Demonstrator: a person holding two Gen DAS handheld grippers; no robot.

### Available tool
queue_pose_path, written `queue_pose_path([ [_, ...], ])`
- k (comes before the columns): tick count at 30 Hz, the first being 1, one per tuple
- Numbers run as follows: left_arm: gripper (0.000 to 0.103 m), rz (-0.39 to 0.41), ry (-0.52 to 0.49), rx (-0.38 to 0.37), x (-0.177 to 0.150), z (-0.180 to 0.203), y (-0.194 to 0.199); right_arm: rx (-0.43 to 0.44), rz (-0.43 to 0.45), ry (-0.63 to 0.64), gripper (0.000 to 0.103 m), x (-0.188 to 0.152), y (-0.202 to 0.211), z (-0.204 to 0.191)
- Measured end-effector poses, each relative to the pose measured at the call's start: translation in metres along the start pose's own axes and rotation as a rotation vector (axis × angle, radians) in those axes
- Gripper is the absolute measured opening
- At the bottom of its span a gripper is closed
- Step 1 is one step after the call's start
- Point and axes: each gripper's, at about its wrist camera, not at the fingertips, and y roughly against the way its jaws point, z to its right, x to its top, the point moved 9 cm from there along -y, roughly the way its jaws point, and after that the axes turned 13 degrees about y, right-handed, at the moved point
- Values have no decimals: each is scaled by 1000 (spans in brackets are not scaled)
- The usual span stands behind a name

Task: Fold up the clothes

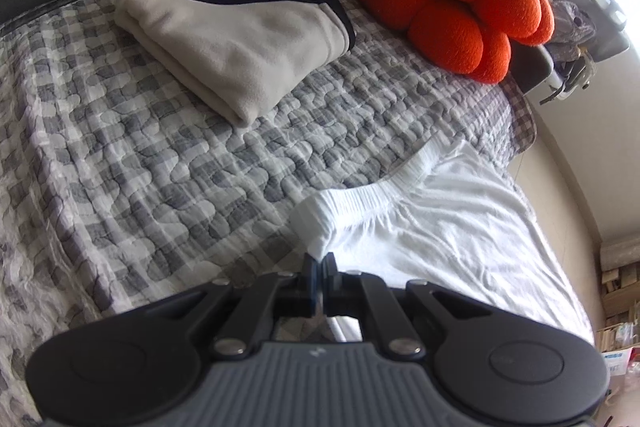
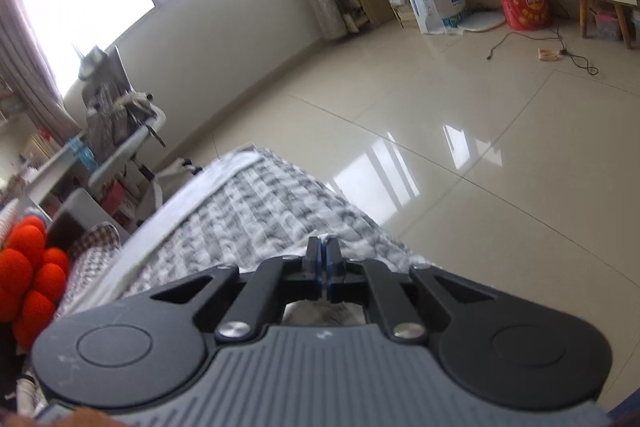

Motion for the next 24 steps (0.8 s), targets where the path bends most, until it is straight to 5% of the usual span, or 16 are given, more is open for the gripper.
queue_pose_path([
  [14,2,-5,87,-150,16,16,21,55,155,-3,3,75,4,-35],
  [24,2,12,142,-200,20,20,39,157,197,-64,3,98,31,-54],
])
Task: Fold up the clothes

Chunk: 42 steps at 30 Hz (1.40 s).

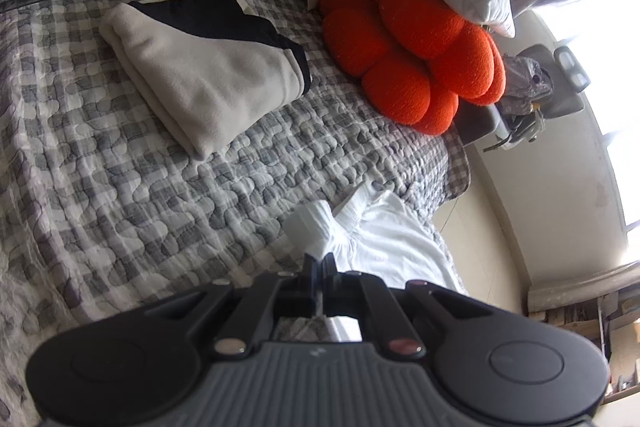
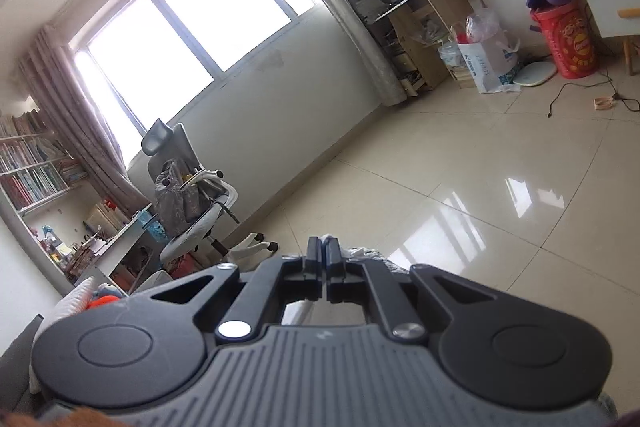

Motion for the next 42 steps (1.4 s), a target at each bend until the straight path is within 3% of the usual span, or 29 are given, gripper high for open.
queue_pose_path([
  [6,2,55,25,34,6,4,0,-16,31,-16,3,13,-2,6],
  [15,2,59,-20,109,-1,27,-19,-77,-35,-84,3,6,-48,33],
  [20,2,72,-64,183,6,53,-43,-70,-124,-121,3,6,-93,34],
  [32,2,62,-51,346,21,91,-132,-155,-300,-40,3,-5,-214,34],
  [37,2,48,-41,370,24,91,-156,-146,-322,-61,3,-6,-241,30],
  [42,2,-1,11,342,28,91,-173,-153,-349,-74,3,-8,-261,24],
])
